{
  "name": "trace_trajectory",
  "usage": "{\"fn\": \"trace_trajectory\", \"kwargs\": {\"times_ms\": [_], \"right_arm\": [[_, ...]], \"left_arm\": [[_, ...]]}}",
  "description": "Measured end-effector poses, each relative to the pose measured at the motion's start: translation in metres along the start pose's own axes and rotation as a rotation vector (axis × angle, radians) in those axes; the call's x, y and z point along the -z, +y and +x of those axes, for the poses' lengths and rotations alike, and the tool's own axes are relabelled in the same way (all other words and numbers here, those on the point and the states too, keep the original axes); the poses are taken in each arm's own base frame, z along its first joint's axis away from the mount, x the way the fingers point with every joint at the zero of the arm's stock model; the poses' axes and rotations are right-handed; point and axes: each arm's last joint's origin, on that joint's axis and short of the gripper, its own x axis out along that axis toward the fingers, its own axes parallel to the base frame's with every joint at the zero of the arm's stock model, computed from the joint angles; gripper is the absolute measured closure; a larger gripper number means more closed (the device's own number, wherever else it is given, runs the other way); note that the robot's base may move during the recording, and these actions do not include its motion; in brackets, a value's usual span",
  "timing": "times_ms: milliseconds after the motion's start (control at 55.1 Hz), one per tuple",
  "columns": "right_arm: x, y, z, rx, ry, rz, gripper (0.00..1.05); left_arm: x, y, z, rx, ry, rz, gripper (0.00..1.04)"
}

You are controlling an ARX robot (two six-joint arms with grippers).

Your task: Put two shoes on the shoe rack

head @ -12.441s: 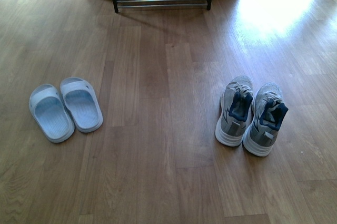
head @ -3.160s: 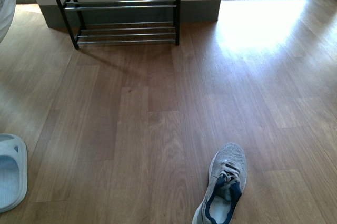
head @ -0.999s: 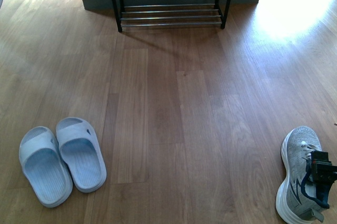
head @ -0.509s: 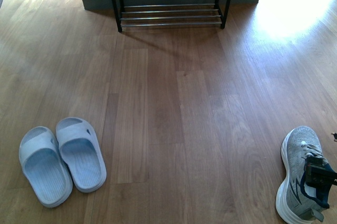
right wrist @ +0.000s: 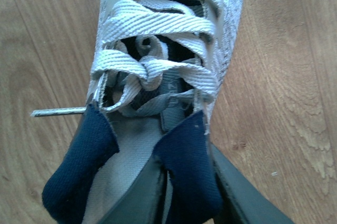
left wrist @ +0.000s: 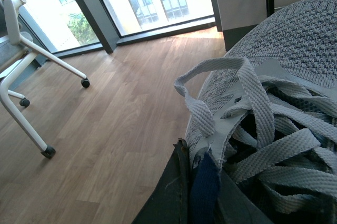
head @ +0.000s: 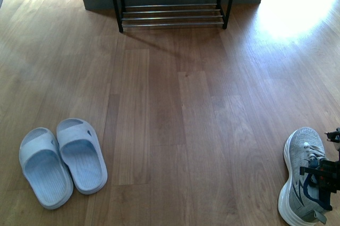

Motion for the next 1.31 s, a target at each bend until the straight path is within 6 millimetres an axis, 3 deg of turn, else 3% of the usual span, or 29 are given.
{"fn": "trace_trajectory", "kwargs": {"times_ms": [127, 254, 381, 581, 726, 1035, 1180, 1308], "right_arm": [[0.001, 0.001, -0.002, 0.002, -0.005, -0.024, 1.04], [-0.001, 0.005, -0.013, -0.005, -0.019, -0.08, 1.03], [-0.015, 0.013, -0.039, -0.038, -0.077, -0.159, 1.03], [-0.05, 0.026, -0.118, -0.12, -0.276, -0.272, 1.03], [-0.057, 0.032, -0.183, -0.187, -0.414, -0.332, 1.03], [-0.022, 0.029, -0.316, -0.318, -0.672, -0.396, 1.03], [0.011, 0.019, -0.373, -0.347, -0.951, -0.412, 1.03], [0.013, 0.016, -0.387, -0.345, -1.034, -0.404, 1.03]], "left_arm": [[0.0, 0.0, 0.0, 0.0, 0.0, 0.0, 1.03], [0.0, 0.0, 0.0, 0.0, 0.0, 0.0, 1.03], [0.0, 0.0, 0.0, 0.0, 0.0, 0.0, 1.03], [0.0, 0.0, 0.0, 0.0, 0.0, 0.0, 1.03], [0.0, 0.0, 0.0, 0.0, 0.0, 0.0, 1.03], [0.0, 0.0, 0.0, 0.0, 0.0, 0.0, 1.03], [0.0, 0.0, 0.0, 0.0, 0.0, 0.0, 1.03], [0.0, 0.0, 0.0, 0.0, 0.0, 0.0, 1.03]]}}
